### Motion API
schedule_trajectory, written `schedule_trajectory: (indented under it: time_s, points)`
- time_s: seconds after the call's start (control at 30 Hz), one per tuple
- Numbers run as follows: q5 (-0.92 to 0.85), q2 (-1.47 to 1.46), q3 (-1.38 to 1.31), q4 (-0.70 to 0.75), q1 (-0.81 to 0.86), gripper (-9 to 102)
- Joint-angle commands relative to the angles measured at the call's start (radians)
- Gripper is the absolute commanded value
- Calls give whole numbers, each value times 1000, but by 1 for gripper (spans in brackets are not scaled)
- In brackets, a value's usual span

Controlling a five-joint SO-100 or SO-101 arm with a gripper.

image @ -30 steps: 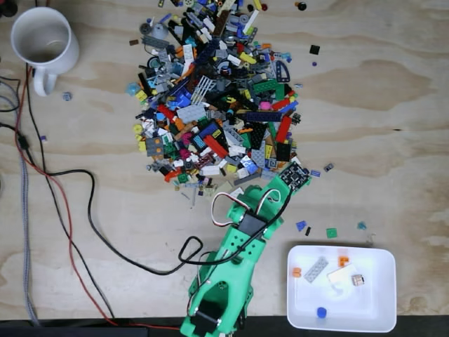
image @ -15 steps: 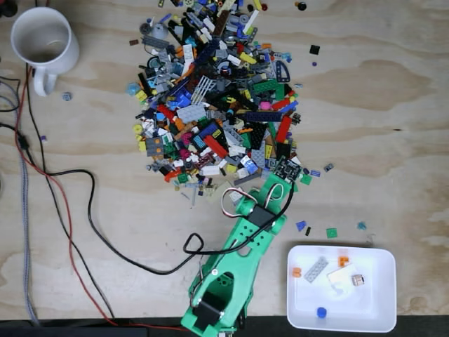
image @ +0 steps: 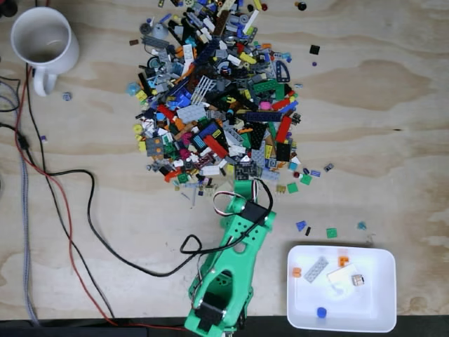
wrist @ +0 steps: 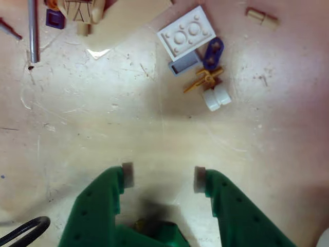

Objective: Find the closest Lego and put it in the bin.

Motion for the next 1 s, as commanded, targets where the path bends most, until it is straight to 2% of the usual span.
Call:
schedule_trajectory:
  time_s: [0.0, 0.17, 0.53, 0.97]
  points:
    - [26, -57, -5, -74, -55, 18]
    - [34, -153, -3, -164, -63, 19]
    - [-40, -229, -12, -308, 29, 20]
    - [-100, -288, 37, -414, 69, 19]
